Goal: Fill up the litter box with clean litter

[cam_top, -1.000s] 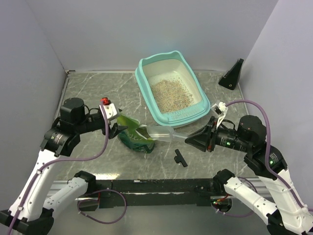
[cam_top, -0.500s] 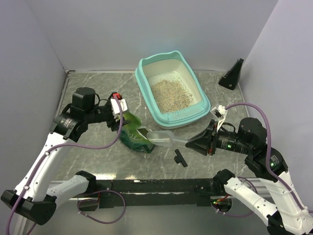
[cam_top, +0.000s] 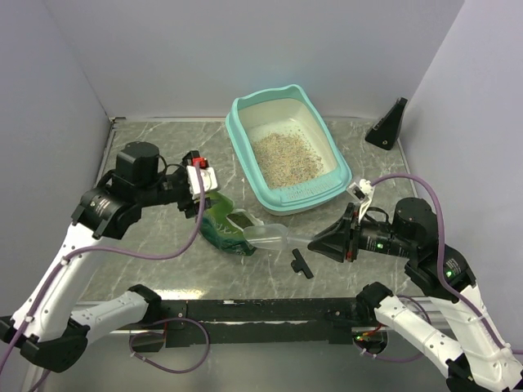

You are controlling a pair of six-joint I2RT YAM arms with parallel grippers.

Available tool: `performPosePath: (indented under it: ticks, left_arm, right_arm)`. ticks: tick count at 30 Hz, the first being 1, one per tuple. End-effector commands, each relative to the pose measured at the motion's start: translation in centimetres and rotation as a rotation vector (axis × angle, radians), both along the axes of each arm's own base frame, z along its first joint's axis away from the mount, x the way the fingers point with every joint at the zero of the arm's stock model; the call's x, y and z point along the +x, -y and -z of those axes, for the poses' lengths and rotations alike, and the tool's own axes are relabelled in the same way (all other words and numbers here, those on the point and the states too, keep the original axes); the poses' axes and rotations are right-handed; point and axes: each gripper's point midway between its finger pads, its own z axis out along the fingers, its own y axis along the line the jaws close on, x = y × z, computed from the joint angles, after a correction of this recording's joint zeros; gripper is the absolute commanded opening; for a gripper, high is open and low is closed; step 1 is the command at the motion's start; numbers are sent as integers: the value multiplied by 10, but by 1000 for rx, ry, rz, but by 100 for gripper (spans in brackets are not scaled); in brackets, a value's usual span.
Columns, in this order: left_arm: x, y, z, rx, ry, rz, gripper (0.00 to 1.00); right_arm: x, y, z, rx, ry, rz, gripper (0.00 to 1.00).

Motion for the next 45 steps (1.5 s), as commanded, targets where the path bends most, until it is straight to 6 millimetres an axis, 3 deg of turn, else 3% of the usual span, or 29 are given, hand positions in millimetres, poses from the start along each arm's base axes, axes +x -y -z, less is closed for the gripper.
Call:
performPosePath:
  ticks: [1, 11, 22, 23, 25, 26, 31, 34, 37, 42, 45]
  left_arm:
    - [4, 0, 16, 71, -33, -13, 74]
    - [18, -11, 52, 192, -58, -61, 73]
    - [29, 1, 72, 210, -122, -38, 66]
    - [30, 2, 70, 206, -123, -37, 65]
    - [30, 3, 72, 211, -134, -35, 52]
    - [30, 2, 71, 212, -136, -37, 38]
    - [24, -5, 74, 227, -142, -55, 3]
    - [20, -9, 71, 213, -142, -88, 1]
    - [25, -26, 70, 211, -148, -256, 1]
    - [10, -35, 55, 129, -130, -349, 1]
    - [-4, -31, 44, 49, -143, -356, 1]
  right_arm:
    - [-9, 0, -20, 57, 73, -34, 0]
    - [-11, 0, -16, 60, 63, -42, 0]
    - [-16, 3, -12, 54, 72, -46, 0]
    - [-17, 3, -11, 54, 70, -47, 0]
    - [-18, 3, -10, 52, 67, -50, 0]
    - [-18, 3, -9, 52, 66, -52, 0]
    - [-17, 5, -9, 45, 66, -41, 0]
    - [-11, 7, -10, 30, 60, 1, 0]
    - [-5, 8, -18, 17, 55, 31, 0]
    - [13, 8, -31, -10, 57, 93, 0]
    - [21, 6, -39, -25, 48, 106, 0]
